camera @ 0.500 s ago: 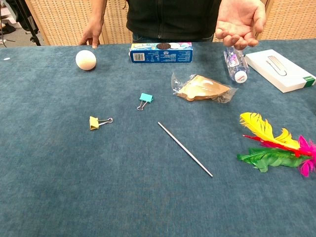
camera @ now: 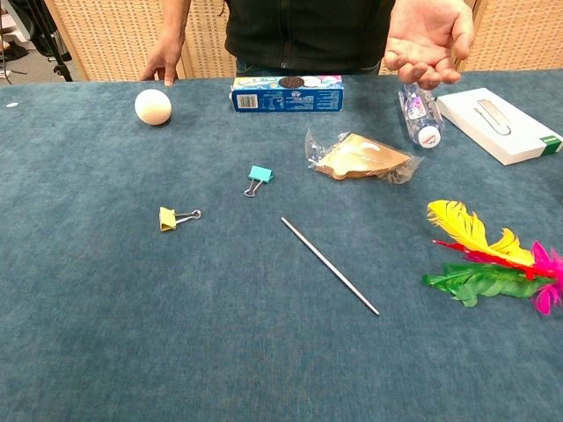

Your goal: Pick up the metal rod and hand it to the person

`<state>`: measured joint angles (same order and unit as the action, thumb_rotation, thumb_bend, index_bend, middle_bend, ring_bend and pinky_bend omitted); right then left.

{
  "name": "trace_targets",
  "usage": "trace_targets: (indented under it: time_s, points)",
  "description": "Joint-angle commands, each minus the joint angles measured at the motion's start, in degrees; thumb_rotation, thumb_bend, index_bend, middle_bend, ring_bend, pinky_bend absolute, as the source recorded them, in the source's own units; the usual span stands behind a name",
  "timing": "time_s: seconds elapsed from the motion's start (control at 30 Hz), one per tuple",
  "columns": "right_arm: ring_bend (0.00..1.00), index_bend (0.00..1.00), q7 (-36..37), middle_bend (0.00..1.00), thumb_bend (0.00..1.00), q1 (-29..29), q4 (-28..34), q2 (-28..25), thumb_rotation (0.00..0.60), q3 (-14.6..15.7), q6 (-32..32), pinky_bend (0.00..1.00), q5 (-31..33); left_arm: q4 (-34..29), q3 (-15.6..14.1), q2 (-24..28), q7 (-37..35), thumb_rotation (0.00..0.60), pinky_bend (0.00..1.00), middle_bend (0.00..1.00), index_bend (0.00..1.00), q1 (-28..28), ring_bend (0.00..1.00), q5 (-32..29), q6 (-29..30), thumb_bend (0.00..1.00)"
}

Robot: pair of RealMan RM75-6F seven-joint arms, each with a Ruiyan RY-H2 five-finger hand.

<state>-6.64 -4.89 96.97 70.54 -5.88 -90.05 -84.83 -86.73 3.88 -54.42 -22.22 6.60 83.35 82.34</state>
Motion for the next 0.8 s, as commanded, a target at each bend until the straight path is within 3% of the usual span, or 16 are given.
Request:
trace_targets:
  time_s: [0.03, 0.2, 0.3, 0.53, 0.8]
  points:
    - [0.00, 0.13, -0.7, 0.00, 0.00, -1.4, 0.5, 0.0, 0.600, 1.7, 0.0, 0.00, -6.5, 0.1, 0.0, 0.0, -0.1, 0.600, 0.00, 0.00, 0.00, 0.0, 0.00, 0.1, -0.2, 0.13]
    - [0.00, 0.19, -1.9, 0.00, 0.00, -4.7, 1.4, 1.9, 0.600, 2.9, 3.7, 0.00, -12.0, 0.1, -0.1, 0.2, -0.3, 0.600, 0.00, 0.00, 0.00, 0.2, 0.00, 0.2, -0.7, 0.13]
    - [0.00, 0.23, -4.0, 0.01, 0.00, -7.8, 1.2, 4.4, 0.600, 2.3, 8.3, 0.00, -12.0, 0.1, -0.1, 0.2, -0.5, 0.600, 0.00, 0.00, 0.00, 0.3, 0.00, 0.4, -1.0, 0.13]
    - [0.00, 0.26, -8.0, 0.01, 0.00, -14.6, -0.5, 11.3, 0.600, -0.5, 19.9, 0.00, -5.2, 0.7, -0.3, 0.4, -1.7, 0.600, 0.00, 0.00, 0.00, 0.8, 0.00, 0.6, -2.2, 0.13]
    - [0.00, 0.28, -13.6, 0.00, 0.00, -18.5, -3.4, 18.2, 0.600, -3.1, 24.9, 0.00, 1.9, 1.3, -0.4, 0.5, -2.9, 0.600, 0.00, 0.00, 0.00, 0.9, 0.00, 0.8, -2.5, 0.13]
